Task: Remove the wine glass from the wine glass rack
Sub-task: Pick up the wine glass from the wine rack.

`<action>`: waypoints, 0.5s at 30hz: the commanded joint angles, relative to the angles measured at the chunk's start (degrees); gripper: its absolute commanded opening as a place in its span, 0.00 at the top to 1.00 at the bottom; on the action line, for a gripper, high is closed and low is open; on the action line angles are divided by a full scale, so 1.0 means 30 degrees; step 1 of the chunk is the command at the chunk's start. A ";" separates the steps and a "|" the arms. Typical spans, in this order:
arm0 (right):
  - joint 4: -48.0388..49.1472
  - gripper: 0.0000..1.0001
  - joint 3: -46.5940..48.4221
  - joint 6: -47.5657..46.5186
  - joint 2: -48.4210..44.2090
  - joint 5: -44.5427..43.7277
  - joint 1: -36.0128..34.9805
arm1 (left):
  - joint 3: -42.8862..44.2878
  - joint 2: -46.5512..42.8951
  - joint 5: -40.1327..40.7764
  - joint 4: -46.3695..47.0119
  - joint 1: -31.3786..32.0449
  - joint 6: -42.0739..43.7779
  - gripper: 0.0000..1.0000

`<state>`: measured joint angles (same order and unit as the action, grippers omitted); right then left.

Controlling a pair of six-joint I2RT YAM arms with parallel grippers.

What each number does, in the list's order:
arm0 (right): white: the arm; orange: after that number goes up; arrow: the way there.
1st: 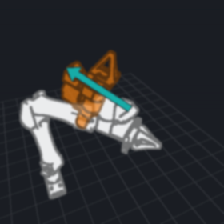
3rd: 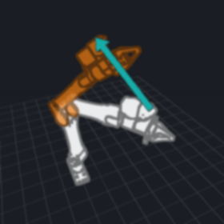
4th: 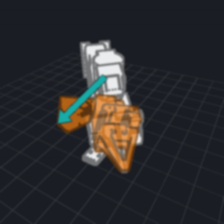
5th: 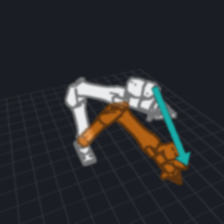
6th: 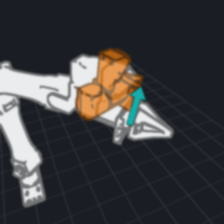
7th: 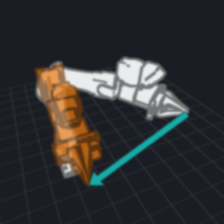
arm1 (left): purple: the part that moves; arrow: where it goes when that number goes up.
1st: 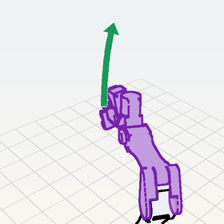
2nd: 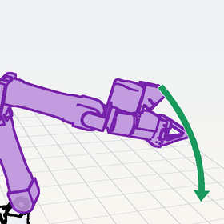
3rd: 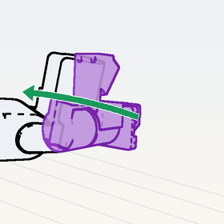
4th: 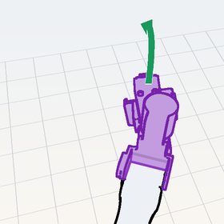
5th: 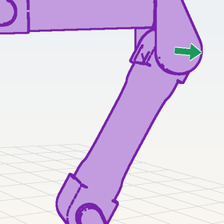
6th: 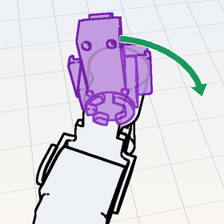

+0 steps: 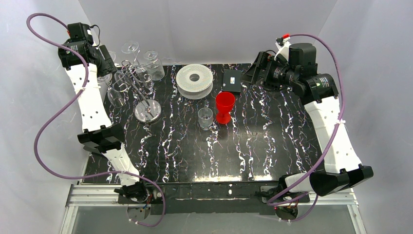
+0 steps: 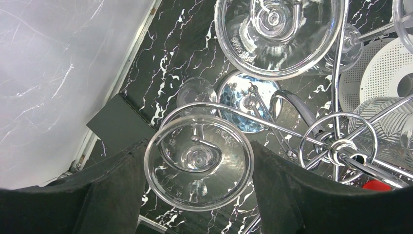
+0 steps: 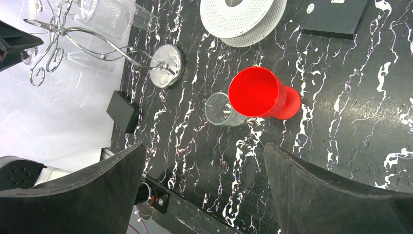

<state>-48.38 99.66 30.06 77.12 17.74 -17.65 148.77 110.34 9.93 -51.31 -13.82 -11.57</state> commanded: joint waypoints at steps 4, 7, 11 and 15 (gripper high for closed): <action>0.0351 0.02 0.0853 -0.0088 0.0016 0.0089 -0.0065 | 0.0244 -0.0535 0.0116 -0.0754 -0.0160 0.0294 0.57; 0.0353 0.02 0.0826 -0.0073 -0.0034 0.0120 -0.0065 | 0.0297 -0.0680 0.0052 -0.0635 -0.0141 0.0313 0.58; 0.0342 0.02 0.0744 -0.0083 -0.0076 0.0150 -0.0079 | 0.0358 -0.0871 -0.0135 -0.0563 -0.0161 0.0370 0.59; 0.0361 0.02 0.0681 -0.0062 -0.0130 0.0157 -0.0082 | 0.0354 -0.1117 -0.0112 -0.0504 -0.0161 0.0455 0.59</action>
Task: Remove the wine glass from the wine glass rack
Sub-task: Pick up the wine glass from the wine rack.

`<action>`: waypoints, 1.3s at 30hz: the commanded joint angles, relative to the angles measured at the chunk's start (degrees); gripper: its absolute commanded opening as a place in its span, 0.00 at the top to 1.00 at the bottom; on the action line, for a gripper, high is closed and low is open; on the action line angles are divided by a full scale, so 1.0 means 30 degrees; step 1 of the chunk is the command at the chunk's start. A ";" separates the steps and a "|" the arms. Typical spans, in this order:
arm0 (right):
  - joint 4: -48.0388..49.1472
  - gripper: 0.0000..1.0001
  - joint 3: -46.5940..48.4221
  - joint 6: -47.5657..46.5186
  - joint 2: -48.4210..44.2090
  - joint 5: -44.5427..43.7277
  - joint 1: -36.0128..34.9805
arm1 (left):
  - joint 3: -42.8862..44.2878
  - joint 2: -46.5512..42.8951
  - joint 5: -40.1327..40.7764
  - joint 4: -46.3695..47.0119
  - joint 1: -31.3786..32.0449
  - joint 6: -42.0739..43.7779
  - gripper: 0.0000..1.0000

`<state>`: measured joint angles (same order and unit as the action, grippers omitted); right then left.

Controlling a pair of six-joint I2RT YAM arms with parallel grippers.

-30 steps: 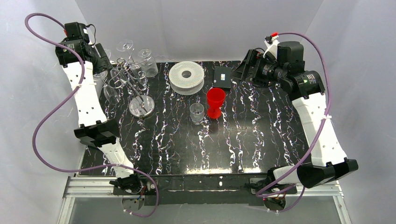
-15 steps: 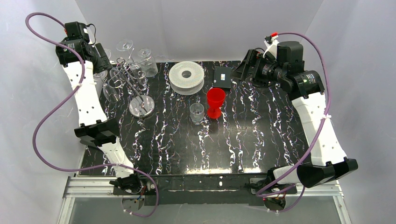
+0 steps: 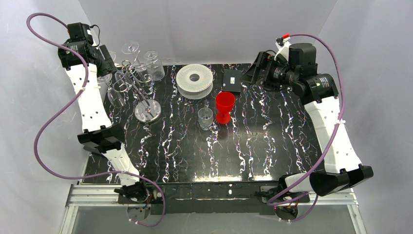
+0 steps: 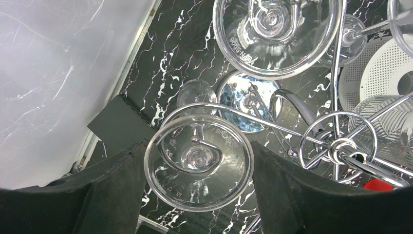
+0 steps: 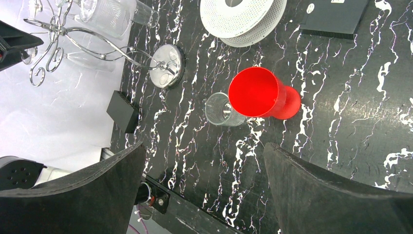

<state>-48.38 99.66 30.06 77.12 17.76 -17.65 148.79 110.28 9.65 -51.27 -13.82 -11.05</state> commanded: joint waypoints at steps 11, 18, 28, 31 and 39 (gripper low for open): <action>0.0366 0.02 0.0649 0.0036 -0.0146 0.0291 -0.0064 | 0.0086 -0.1677 -0.0118 -0.0069 -0.0153 0.0460 0.59; 0.0370 0.02 0.0604 0.0029 -0.0128 0.0293 -0.0076 | -0.0232 -0.2017 -0.0303 0.0324 -0.0174 0.0475 0.59; 0.0419 0.02 0.0495 0.0127 -0.0159 0.0463 -0.0064 | -0.0374 -0.2344 0.0304 0.0403 -0.0179 0.1016 0.60; 0.0411 0.02 0.0460 0.0179 -0.0193 0.0481 -0.0064 | -0.0404 -0.2400 0.0730 0.0288 -0.0169 0.1046 0.60; 0.0424 0.02 0.0463 0.0248 -0.0146 0.0555 -0.0086 | -0.0602 -0.2585 0.1189 0.0625 -0.0228 0.1202 0.62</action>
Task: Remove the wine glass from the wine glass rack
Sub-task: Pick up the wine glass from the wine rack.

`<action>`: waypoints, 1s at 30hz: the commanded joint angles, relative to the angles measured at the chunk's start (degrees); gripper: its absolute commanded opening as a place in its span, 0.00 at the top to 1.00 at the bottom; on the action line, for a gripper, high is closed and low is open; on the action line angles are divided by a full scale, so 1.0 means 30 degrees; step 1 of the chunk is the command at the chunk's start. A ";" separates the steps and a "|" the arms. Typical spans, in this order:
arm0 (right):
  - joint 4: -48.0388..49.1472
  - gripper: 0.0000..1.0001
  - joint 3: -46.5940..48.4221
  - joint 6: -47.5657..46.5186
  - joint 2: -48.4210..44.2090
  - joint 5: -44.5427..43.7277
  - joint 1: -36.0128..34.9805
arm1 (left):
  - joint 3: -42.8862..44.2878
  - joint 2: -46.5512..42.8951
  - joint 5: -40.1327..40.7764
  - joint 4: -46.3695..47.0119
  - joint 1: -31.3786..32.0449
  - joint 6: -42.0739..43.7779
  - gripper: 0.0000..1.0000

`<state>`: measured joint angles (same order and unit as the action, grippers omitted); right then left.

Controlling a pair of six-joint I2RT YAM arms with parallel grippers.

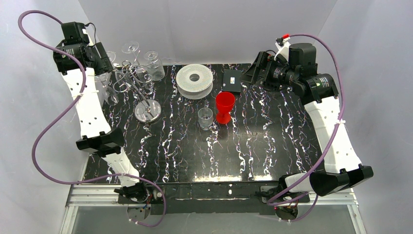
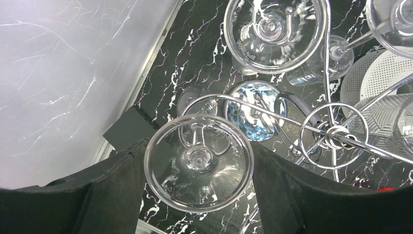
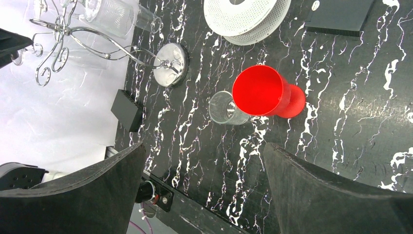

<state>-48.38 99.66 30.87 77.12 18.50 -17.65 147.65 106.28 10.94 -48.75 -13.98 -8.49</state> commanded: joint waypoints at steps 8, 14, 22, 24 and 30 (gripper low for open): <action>0.0439 0.02 0.0454 -0.0030 -0.0152 0.0312 -0.0066 | -0.0570 -0.1451 0.1301 0.0394 -0.0204 0.0560 0.62; 0.0425 0.02 0.0417 -0.0035 -0.0159 0.0279 -0.0064 | -0.0772 -0.1540 0.1551 0.1036 -0.0224 0.0761 0.63; 0.0384 0.02 0.0398 -0.0153 -0.0213 0.0110 -0.0065 | -0.0966 -0.1486 0.1528 0.1708 -0.0230 0.0809 0.63; 0.0385 0.02 0.0388 -0.0182 -0.0186 0.0081 -0.0079 | -0.0941 -0.1466 0.1461 0.1930 -0.0210 0.0782 0.64; 0.0380 0.02 0.0460 -0.0212 -0.0140 0.0066 -0.0075 | -0.0937 -0.1338 0.1158 0.2396 -0.0206 0.0315 0.64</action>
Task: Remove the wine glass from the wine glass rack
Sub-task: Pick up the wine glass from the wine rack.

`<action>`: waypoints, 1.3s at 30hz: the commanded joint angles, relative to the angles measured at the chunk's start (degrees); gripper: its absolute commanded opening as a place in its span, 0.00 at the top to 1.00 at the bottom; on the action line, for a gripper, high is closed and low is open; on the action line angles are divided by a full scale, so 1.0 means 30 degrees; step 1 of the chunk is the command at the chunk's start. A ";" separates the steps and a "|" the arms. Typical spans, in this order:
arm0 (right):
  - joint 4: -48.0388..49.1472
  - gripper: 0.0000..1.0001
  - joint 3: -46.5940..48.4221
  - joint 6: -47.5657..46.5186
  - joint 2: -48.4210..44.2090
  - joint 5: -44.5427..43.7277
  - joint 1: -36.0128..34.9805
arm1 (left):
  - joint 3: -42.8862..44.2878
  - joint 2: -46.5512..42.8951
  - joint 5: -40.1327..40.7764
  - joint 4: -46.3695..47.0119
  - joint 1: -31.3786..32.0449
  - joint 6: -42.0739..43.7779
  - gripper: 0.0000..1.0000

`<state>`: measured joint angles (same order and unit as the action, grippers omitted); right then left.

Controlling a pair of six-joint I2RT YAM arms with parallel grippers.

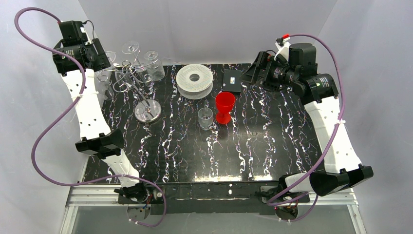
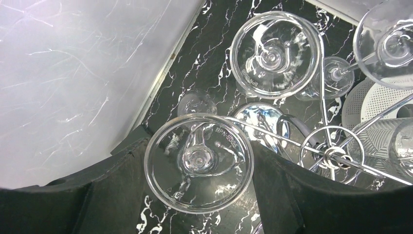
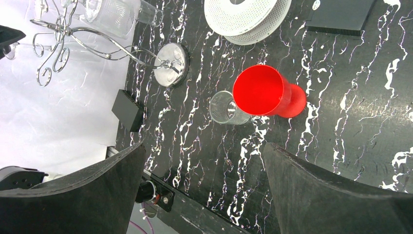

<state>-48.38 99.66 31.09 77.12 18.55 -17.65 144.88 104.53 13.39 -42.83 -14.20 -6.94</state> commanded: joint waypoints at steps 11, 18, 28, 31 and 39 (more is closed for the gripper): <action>0.0344 0.02 0.0451 -0.0386 -0.0213 -0.0115 -0.0064 | 0.0084 -0.0558 -0.0278 0.0994 -0.0136 -0.0993 0.66; 0.0340 0.02 0.0471 -0.0414 -0.0208 -0.0119 -0.0064 | -0.0666 -0.1001 -0.1406 0.1353 -0.0135 -0.1563 0.66; 0.0347 0.02 0.0438 -0.0435 -0.0292 -0.0171 -0.0079 | -0.0898 -0.1209 -0.2219 0.1269 -0.0134 -0.2595 0.67; 0.0360 0.02 0.0438 -0.0448 -0.0352 -0.0193 -0.0081 | -0.1162 -0.1391 -0.2389 0.1282 -0.0153 -0.2693 0.67; 0.0365 0.02 0.0379 -0.0429 -0.0409 -0.0119 -0.0065 | -0.1592 -0.1960 -0.2752 0.1645 -0.0140 -0.2784 0.69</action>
<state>-48.36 99.66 31.00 77.10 18.13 -17.65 140.90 103.07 6.09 -38.79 -14.20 -14.68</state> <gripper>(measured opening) 0.979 0.684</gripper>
